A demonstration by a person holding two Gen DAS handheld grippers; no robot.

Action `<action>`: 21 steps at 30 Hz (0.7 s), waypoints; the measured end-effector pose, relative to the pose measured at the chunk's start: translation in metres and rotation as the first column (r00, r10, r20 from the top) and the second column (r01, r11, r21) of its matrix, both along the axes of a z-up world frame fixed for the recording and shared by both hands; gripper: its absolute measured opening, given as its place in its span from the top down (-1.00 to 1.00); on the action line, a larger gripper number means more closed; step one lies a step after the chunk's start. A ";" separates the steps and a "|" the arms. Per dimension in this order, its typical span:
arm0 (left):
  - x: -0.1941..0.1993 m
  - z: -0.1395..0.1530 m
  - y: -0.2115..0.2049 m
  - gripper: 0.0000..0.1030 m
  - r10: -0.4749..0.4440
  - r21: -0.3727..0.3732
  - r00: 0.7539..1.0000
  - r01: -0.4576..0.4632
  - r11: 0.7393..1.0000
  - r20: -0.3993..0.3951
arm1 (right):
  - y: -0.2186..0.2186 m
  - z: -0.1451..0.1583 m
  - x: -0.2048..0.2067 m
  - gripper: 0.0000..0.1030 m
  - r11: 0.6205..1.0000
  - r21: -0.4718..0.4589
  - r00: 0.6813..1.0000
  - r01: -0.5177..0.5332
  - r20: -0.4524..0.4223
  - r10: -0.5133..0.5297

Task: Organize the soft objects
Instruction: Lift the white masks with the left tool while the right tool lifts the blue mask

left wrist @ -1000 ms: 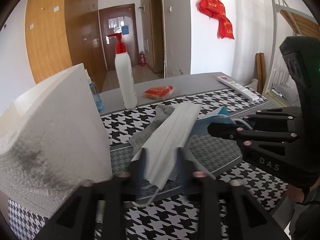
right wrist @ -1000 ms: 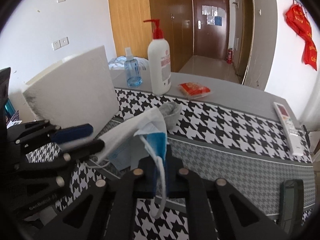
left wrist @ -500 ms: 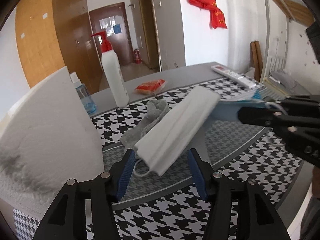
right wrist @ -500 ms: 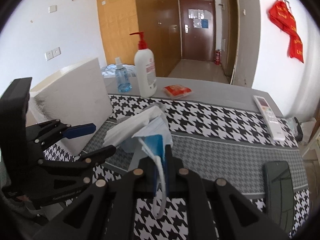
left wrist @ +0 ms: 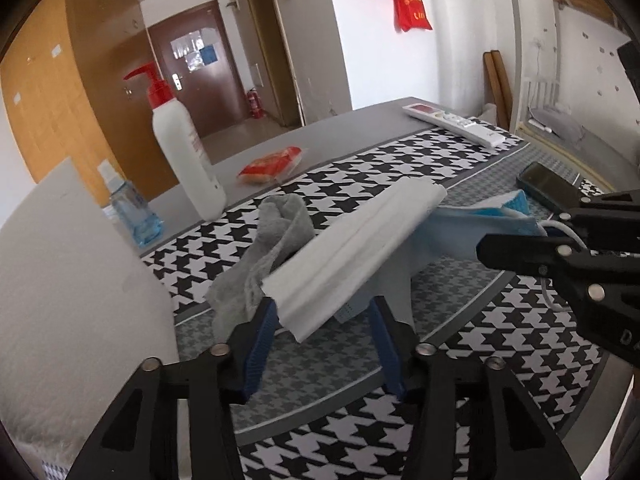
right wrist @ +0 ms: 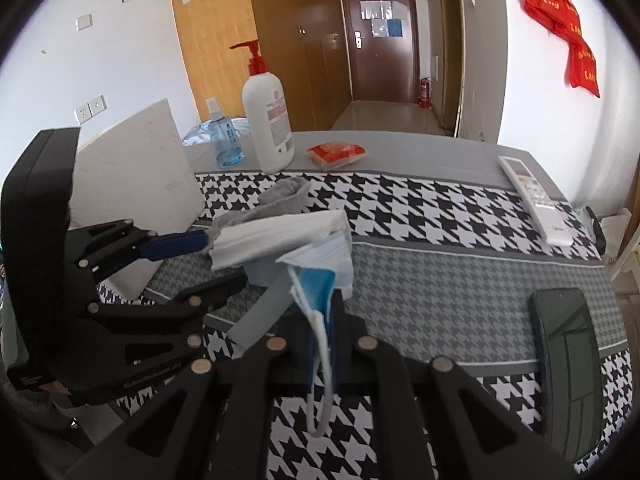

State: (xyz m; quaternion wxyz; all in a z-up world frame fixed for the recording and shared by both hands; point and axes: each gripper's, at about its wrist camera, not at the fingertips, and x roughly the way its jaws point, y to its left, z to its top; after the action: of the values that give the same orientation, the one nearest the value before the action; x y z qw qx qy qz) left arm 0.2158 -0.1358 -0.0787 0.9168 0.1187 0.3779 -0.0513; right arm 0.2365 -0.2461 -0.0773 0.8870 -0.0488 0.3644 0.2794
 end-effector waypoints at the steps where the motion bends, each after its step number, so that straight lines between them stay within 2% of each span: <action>1: 0.002 0.000 -0.001 0.22 0.003 0.004 1.000 -0.003 1.000 -0.002 | -0.001 -0.001 0.000 0.82 1.000 0.000 1.000 0.001 -0.002 -0.001; 8: 0.019 -0.010 -0.008 0.63 -0.007 0.027 0.999 0.008 1.000 -0.038 | -0.005 -0.005 0.002 0.82 1.000 0.007 1.000 0.008 -0.012 -0.008; 10: 0.022 -0.010 -0.007 0.83 -0.001 0.014 0.999 0.002 1.000 -0.038 | -0.006 -0.006 0.003 0.82 1.000 0.001 1.000 0.013 -0.017 -0.013; 13: 0.023 -0.011 -0.005 0.93 -0.007 -0.010 0.999 0.006 1.000 -0.046 | -0.008 -0.008 0.006 0.78 1.000 -0.006 1.000 0.016 -0.018 -0.016; 16: 0.022 -0.009 -0.003 0.95 -0.022 -0.049 0.998 0.019 0.999 -0.054 | -0.011 -0.008 0.008 0.27 1.000 -0.009 1.000 0.025 -0.009 -0.026; 17: 0.020 -0.007 -0.002 0.95 -0.020 -0.057 0.999 0.017 0.998 -0.046 | -0.012 -0.007 0.007 -0.02 0.999 -0.009 1.000 0.031 0.004 -0.031; 18: 0.018 -0.003 -0.001 0.95 -0.020 -0.063 0.999 0.018 0.998 -0.034 | -0.013 -0.005 0.006 -0.20 0.999 -0.006 0.999 0.035 0.018 -0.035; 21: 0.015 0.001 0.000 0.95 -0.025 -0.082 0.999 0.023 0.996 -0.024 | -0.014 -0.001 0.008 -0.23 0.999 -0.006 0.999 0.035 0.036 -0.035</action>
State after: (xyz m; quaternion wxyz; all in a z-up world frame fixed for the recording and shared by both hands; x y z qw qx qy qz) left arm 0.2306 -0.1358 -0.0773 0.9153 0.0851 0.3856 -0.0792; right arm 0.2442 -0.2601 -0.0782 0.8979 -0.0501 0.3502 0.2618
